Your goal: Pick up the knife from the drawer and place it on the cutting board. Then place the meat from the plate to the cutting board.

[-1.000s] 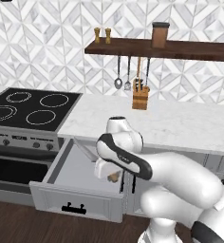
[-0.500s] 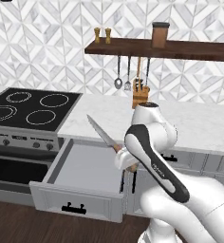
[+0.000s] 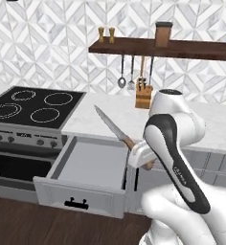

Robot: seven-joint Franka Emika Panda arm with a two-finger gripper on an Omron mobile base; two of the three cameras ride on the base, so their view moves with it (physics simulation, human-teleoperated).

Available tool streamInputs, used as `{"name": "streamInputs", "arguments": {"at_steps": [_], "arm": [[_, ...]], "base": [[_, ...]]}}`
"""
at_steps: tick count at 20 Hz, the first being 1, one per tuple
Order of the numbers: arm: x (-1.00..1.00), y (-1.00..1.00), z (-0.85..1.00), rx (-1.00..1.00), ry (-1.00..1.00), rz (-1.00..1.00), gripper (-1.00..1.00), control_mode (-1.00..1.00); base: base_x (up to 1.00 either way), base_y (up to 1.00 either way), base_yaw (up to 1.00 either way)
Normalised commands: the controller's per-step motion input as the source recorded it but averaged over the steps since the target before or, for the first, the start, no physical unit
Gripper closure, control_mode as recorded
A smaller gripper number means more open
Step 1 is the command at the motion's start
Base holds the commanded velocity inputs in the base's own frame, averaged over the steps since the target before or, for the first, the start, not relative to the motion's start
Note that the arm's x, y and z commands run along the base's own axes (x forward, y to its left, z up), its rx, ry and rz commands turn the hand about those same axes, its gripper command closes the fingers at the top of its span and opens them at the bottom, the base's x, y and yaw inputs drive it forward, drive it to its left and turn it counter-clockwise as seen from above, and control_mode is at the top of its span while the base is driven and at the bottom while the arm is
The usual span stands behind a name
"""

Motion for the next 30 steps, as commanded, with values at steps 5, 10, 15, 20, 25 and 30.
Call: {"name": "streamInputs", "arguments": {"at_steps": [5,10,15,20,25,30], "arm": [[0.0,0.0,0.0,0.0,0.0,0.0,1.0,1.0],[0.0,0.0,0.0,0.0,0.0,0.0,1.0,1.0],[0.0,0.0,0.0,0.0,0.0,0.0,1.0,1.0],[0.0,0.0,0.0,0.0,0.0,0.0,1.0,1.0],[0.0,0.0,0.0,0.0,0.0,0.0,1.0,1.0],[0.0,0.0,0.0,0.0,0.0,0.0,1.0,1.0]], "base": [[-0.9,0.02,0.64],[-0.6,0.04,0.89],[-0.33,0.02,0.99],[-0.12,0.05,1.0],[-0.08,0.06,1.0],[-0.02,0.02,1.0]]}}
